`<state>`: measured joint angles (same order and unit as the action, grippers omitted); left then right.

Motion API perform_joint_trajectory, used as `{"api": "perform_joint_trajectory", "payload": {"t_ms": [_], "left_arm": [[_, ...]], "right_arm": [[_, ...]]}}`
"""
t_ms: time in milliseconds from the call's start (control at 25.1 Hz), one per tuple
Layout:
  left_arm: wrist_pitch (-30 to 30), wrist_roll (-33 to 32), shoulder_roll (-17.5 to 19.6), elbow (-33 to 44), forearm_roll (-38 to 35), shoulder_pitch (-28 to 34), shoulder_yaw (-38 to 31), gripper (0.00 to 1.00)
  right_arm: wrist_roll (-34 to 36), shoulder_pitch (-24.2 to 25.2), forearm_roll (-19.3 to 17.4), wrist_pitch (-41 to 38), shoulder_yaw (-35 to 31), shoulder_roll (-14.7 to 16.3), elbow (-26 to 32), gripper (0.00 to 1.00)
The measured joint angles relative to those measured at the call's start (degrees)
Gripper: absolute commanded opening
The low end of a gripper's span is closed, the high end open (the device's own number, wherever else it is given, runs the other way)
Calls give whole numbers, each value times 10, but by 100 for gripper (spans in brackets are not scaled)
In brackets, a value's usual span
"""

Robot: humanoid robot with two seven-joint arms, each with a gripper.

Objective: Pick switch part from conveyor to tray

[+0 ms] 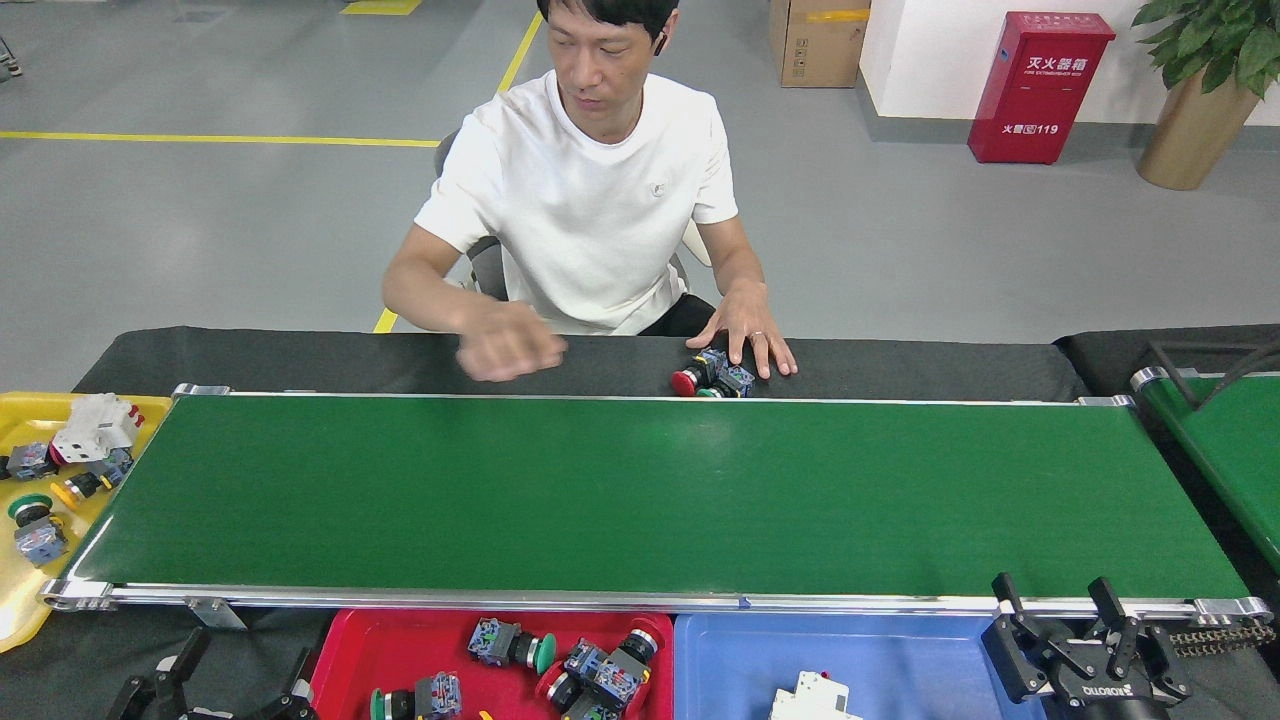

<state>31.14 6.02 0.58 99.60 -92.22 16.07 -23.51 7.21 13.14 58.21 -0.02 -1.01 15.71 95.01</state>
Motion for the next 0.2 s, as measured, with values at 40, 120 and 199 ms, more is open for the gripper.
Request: {"api": "perform_joint_trajectory", "payload": {"t_ms": [40,120,199], "left_arm": [[0,-1,0,0,0,0,4,100],[0,-2,0,0,0,0,5,100],[0,-2,0,-1,0,0,5,100]], "right_arm": [[0,0,0,-3,0,1,3,99],[1,0,7,-16,0,12,21,99],[1,0,11,-25,-1,32,32,99]]}}
